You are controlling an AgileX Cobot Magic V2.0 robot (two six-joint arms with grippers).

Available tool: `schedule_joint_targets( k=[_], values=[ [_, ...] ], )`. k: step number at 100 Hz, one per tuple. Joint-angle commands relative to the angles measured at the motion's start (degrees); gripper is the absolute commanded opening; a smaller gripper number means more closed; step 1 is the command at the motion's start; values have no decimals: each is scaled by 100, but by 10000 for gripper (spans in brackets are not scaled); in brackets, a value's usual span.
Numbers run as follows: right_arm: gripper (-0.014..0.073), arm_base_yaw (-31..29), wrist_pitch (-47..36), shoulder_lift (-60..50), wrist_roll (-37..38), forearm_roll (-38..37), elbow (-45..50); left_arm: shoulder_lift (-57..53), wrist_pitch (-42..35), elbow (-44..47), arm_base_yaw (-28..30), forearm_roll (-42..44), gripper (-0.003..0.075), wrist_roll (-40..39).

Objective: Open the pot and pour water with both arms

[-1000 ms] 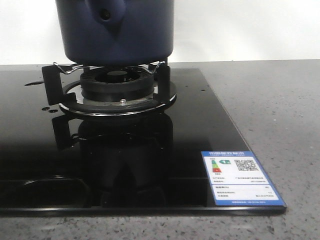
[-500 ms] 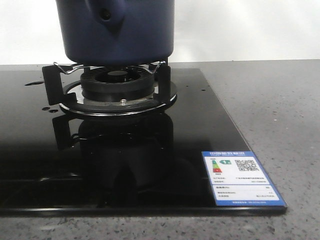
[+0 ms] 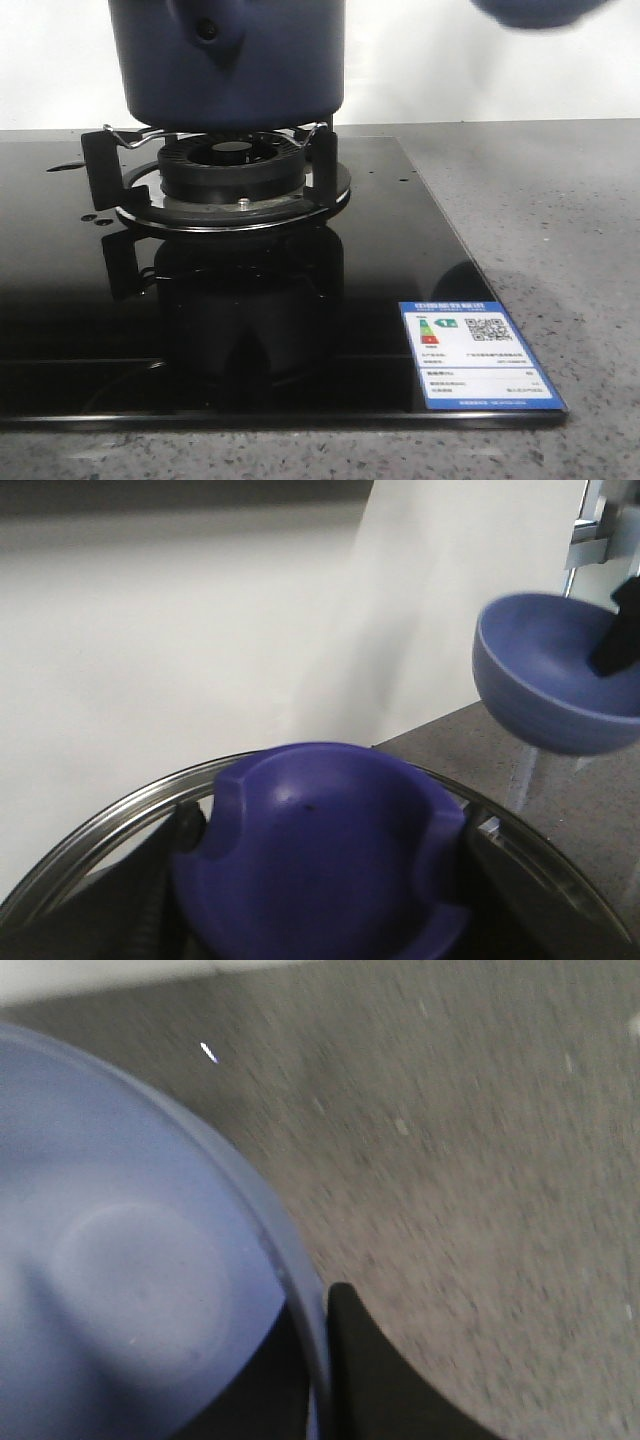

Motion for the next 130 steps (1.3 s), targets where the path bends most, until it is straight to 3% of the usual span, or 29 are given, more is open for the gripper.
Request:
schedule_joint_targets(
  k=[1, 35, 63, 73, 92, 102, 119, 124, 130],
  values=[
    [-42, -195, 229, -445, -84, -24, 552, 45, 290, -450, -136, -310, 190, 2],
    [-42, -357, -780, -888, -93, -63, 3039, 920, 815, -1180, -339, -310, 190, 2],
    [-20, -357, -1155, -1146, -93, -71, 3306, 1275, 920, -1218, -339, -297, 190, 182],
    [85, -357, -1312, -1416, -80, -101, 3306, 1300, 1010, -1218, -339, -263, 190, 218],
    [450, -357, -1537, -1993, -70, -111, 3286, 1300, 1010, -1218, -339, -232, 190, 260],
    [555, -357, -1766, -2416, -70, -111, 3286, 1300, 1032, -1218, -339, -232, 190, 260],
    [514, -357, -2209, -3273, -70, 168, 3286, 1309, 1093, -1218, -339, -181, 190, 298],
    [454, -357, -2297, -3541, -98, 305, 3286, 1309, 1093, -1218, -339, -137, 190, 298],
    [323, -357, -2418, -3871, -139, 394, 3286, 1309, 1157, -1218, -339, -99, 190, 298]
  ],
)
